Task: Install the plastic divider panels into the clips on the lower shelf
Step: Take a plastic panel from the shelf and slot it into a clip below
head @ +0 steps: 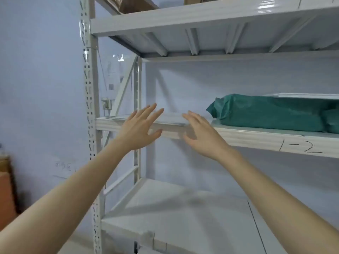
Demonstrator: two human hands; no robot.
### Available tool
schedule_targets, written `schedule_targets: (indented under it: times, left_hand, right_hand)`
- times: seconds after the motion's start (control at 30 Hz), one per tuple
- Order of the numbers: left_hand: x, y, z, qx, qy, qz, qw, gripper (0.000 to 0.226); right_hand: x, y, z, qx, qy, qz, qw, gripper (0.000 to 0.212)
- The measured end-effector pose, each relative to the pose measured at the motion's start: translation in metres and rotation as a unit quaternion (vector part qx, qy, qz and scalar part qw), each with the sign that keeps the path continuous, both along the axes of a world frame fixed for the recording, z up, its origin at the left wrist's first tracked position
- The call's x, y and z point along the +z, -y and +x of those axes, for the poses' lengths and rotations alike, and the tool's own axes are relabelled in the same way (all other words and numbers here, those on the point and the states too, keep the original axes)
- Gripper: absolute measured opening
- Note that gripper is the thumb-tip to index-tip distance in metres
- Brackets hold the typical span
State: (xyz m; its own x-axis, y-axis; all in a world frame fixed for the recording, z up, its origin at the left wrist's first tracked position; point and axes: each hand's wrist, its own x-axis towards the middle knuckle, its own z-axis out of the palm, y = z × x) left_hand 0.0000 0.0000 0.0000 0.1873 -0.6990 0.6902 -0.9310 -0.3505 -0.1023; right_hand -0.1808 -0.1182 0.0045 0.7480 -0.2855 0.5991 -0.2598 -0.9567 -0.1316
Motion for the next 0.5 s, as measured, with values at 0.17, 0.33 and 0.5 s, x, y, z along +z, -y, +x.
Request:
schedule_targets:
  times: [0.17,0.33,0.5]
  left_hand:
    - [-0.003,0.0,0.041,-0.009,-0.037,0.006,0.999,0.053]
    - [-0.001,0.009,0.08,-0.017,-0.03,0.036,0.999,0.046]
    - [-0.004,0.012,0.094,-0.069,0.033,-0.025,0.997,0.034]
  right_hand:
    - [0.009,-0.009,0.053,0.011,-0.016,-0.034,0.999,0.046]
    - [0.014,-0.007,0.093,-0.036,-0.033,-0.066,0.997,0.042]
    - [0.013,0.003,0.102,-0.117,-0.038,-0.052,0.991,0.035]
